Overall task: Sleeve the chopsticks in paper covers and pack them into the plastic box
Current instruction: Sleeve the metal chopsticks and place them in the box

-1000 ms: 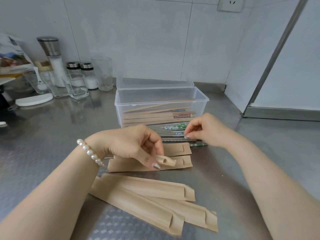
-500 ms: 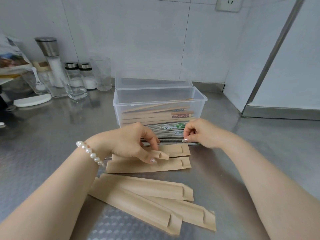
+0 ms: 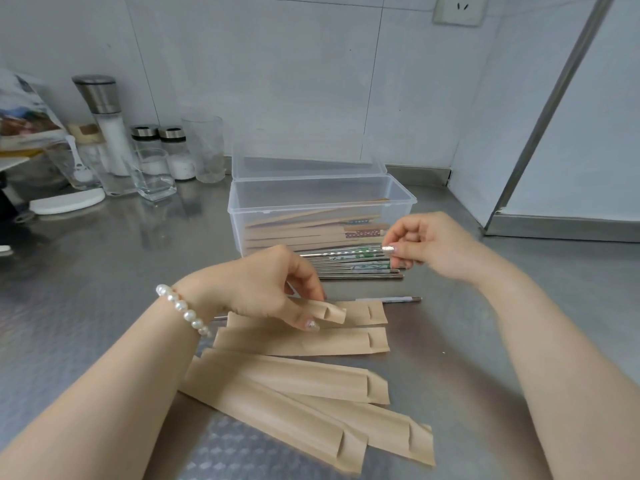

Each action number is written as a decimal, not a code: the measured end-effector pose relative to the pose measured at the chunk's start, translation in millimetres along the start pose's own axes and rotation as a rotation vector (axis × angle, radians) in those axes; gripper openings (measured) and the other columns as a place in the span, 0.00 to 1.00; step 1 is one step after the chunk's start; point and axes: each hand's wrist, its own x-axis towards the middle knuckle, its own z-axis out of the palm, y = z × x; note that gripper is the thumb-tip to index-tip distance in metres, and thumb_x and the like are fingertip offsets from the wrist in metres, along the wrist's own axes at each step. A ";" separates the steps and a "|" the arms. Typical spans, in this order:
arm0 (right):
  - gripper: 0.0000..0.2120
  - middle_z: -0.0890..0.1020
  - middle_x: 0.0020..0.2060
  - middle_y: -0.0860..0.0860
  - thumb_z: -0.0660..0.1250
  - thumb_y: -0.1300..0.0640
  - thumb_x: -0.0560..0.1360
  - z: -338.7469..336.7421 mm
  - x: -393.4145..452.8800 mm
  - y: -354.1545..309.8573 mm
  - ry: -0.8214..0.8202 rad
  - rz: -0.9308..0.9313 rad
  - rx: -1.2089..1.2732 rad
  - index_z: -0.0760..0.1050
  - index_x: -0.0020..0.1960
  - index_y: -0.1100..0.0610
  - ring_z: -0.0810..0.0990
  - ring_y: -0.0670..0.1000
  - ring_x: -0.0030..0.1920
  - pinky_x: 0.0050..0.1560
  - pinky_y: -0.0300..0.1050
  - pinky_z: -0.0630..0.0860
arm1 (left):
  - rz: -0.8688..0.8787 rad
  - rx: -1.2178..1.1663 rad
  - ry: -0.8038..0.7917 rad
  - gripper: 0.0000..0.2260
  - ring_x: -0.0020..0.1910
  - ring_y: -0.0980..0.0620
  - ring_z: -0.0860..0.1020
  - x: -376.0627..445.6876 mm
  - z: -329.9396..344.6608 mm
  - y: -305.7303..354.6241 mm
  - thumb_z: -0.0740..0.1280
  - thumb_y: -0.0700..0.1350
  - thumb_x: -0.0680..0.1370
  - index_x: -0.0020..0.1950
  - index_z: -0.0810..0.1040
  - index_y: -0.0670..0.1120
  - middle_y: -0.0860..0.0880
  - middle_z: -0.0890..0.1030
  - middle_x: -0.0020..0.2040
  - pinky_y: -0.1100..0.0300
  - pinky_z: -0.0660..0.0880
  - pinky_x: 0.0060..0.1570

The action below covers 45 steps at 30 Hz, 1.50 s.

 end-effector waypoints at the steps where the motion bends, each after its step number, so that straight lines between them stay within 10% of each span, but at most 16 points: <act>1: 0.10 0.81 0.24 0.47 0.66 0.70 0.73 0.7 0.1 -0.6 0.024 -0.011 0.080 0.77 0.39 0.56 0.73 0.42 0.25 0.29 0.31 0.70 | 0.001 -0.010 0.025 0.08 0.44 0.58 0.79 0.5 0.2 0.1 0.77 0.45 0.64 0.41 0.82 0.51 0.53 0.83 0.45 0.62 0.74 0.50; 8: 0.04 0.80 0.26 0.50 0.73 0.61 0.58 2.8 6.1 -1.4 0.198 -0.028 0.728 0.82 0.33 0.57 0.76 0.45 0.27 0.31 0.35 0.73 | -0.068 -0.019 0.297 0.11 0.32 0.64 0.73 6.4 4.1 -6.3 0.78 0.46 0.63 0.40 0.79 0.52 0.56 0.79 0.36 0.72 0.70 0.35; 11: 0.06 0.76 0.22 0.48 0.68 0.55 0.69 -4.1 9.0 1.3 0.415 -0.022 0.922 0.77 0.37 0.57 0.71 0.45 0.24 0.27 0.36 0.68 | -0.095 0.027 0.374 0.12 0.31 0.61 0.73 6.9 3.1 -6.9 0.78 0.46 0.63 0.41 0.78 0.51 0.55 0.77 0.36 0.73 0.69 0.32; 17: 0.17 0.63 0.14 0.48 0.51 0.50 0.82 -23.8 8.1 12.8 0.865 0.134 1.044 0.64 0.37 0.55 0.58 0.47 0.18 0.24 0.35 0.54 | -0.125 0.004 0.410 0.13 0.25 0.54 0.77 7.5 4.1 -5.6 0.78 0.46 0.64 0.43 0.77 0.50 0.53 0.76 0.40 0.65 0.73 0.30; 27: 0.18 0.59 0.13 0.46 0.51 0.52 0.82 -22.6 5.1 10.2 0.949 0.153 0.975 0.61 0.34 0.56 0.54 0.45 0.15 0.21 0.33 0.51 | -0.083 -0.060 0.396 0.15 0.31 0.50 0.74 11.9 9.3 -4.9 0.78 0.46 0.64 0.44 0.75 0.50 0.52 0.73 0.39 0.54 0.79 0.32; 35: 0.17 0.61 0.13 0.48 0.52 0.52 0.81 -17.4 9.2 12.8 0.838 0.140 0.911 0.63 0.35 0.56 0.56 0.47 0.16 0.23 0.33 0.53 | -0.067 -0.120 0.434 0.15 0.28 0.56 0.73 10.7 8.1 -1.8 0.77 0.45 0.64 0.40 0.72 0.55 0.50 0.76 0.40 0.65 0.72 0.27; 45: 0.08 0.77 0.25 0.53 0.67 0.58 0.66 8.0 2.6 3.9 -0.062 0.190 0.523 0.83 0.39 0.60 0.70 0.46 0.25 0.26 0.35 0.66 | -0.050 -0.143 0.475 0.14 0.28 0.57 0.72 9.8 6.6 -1.8 0.77 0.44 0.64 0.41 0.74 0.53 0.49 0.77 0.39 0.67 0.71 0.27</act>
